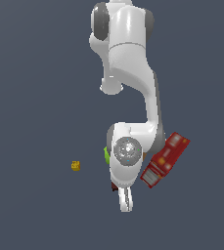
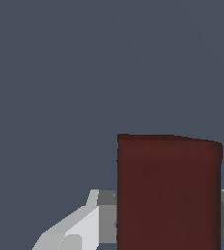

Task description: Pick up a designated object from a clutter of objects.

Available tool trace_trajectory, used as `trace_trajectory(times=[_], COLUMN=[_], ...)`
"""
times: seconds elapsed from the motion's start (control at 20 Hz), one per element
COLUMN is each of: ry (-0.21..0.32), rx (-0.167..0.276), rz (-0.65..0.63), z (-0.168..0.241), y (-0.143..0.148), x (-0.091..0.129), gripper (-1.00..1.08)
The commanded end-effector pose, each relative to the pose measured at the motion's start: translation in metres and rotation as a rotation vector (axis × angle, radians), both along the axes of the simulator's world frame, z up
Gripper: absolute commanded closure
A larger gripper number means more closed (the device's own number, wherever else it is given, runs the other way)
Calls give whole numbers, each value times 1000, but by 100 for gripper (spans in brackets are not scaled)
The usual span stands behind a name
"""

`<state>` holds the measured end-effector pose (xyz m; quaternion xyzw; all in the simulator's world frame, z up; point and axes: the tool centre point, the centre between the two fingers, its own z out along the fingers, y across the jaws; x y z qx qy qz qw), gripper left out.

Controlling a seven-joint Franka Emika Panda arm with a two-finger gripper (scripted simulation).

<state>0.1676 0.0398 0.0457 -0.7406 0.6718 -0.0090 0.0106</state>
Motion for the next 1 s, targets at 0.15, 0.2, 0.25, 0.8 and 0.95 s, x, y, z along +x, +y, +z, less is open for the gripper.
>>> trace_trajectory(times=[0.15,0.2,0.25,0.8,0.95], ry=[28,0,0,2,4], rx=[-4,0,0,0,0], rz=[-1,0,0,0,0], z=[-18,0,0,32,51], y=[-2,0,0,-13,-21], x=[-9,0,0,-11,-17], gripper=[108,108,108,108,108])
